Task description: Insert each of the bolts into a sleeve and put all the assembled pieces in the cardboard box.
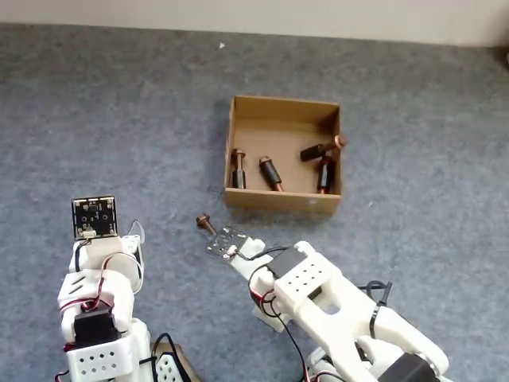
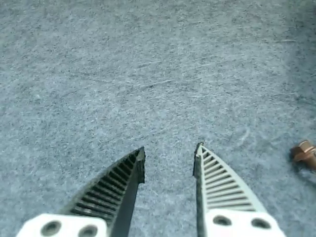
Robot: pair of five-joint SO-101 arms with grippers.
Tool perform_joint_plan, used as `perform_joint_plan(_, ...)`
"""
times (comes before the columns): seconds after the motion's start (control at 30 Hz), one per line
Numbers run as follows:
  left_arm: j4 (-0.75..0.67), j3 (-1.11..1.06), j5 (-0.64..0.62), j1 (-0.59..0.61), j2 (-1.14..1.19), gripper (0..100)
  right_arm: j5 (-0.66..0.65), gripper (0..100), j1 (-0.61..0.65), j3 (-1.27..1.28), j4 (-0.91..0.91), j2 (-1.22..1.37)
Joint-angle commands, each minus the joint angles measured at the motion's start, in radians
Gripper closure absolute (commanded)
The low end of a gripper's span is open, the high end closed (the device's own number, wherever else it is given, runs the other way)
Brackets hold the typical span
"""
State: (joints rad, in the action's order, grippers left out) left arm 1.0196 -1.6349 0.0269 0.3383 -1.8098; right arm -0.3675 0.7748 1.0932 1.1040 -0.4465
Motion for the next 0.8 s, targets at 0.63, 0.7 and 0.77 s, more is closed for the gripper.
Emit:
perform_joint_plan(0.63, -0.021, 0.047, 0.014, 0.012, -0.008, 81, 0.002, 74.6, 0.013, 0.036, 0.166, -0.625)
perform_joint_plan(0.7, -0.021, 0.047, 0.014, 0.012, -0.008, 81, 0.002, 74.6, 0.013, 0.093, 0.139, -0.641)
perform_joint_plan(0.77, -0.021, 0.047, 0.014, 0.012, -0.008, 81, 0.000, 74.6, 0.021, 0.131, 0.099, -0.622)
